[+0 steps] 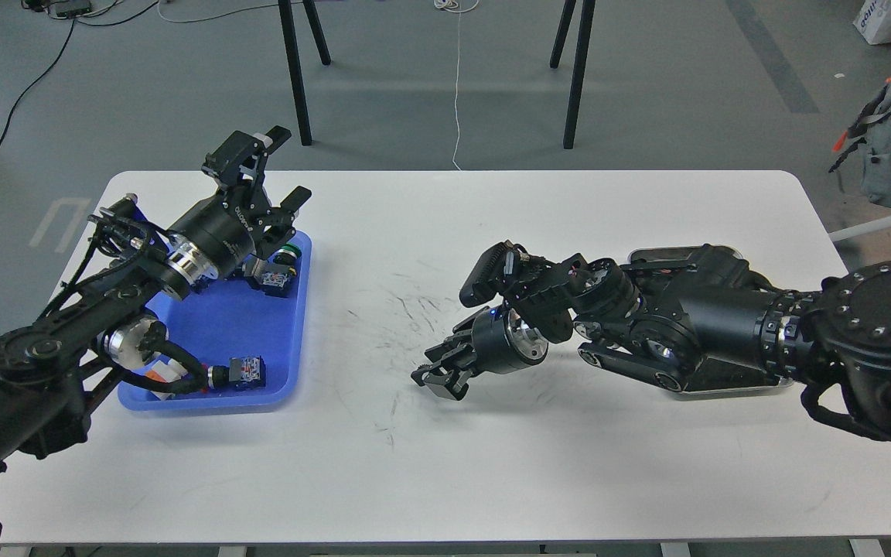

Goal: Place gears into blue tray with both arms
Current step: 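Lower the held black part onto the table center, then open the right gripper and retract the right arm upward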

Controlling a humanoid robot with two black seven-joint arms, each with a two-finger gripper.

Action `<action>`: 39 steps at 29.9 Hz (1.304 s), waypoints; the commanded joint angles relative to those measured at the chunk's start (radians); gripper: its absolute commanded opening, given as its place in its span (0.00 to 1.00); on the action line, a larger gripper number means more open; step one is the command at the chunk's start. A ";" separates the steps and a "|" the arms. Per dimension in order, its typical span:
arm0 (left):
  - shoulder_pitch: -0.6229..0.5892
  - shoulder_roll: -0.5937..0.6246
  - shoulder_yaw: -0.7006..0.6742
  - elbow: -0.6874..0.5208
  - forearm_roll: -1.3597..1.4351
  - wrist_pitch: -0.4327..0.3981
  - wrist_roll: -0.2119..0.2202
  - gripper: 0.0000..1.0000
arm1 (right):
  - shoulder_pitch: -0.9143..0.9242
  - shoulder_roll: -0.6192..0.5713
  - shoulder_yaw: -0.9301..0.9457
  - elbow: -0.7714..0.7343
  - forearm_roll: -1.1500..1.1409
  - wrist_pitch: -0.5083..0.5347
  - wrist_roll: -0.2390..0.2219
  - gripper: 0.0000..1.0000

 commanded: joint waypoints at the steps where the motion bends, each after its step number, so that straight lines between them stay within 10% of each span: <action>1: -0.001 0.000 0.001 0.000 -0.001 -0.001 0.000 1.00 | 0.003 0.000 0.000 -0.001 0.003 0.002 0.000 0.60; 5: -0.001 0.000 -0.001 0.000 0.000 -0.002 0.000 1.00 | 0.009 0.000 0.014 -0.006 0.011 0.007 0.000 0.64; 10: 0.001 -0.003 0.001 -0.002 0.000 -0.002 0.000 1.00 | -0.006 0.000 0.105 -0.064 0.061 -0.002 0.000 0.96; 39: 0.006 -0.015 0.011 -0.017 0.031 -0.002 0.000 1.00 | -0.022 0.000 0.437 -0.377 1.069 -0.013 0.000 0.98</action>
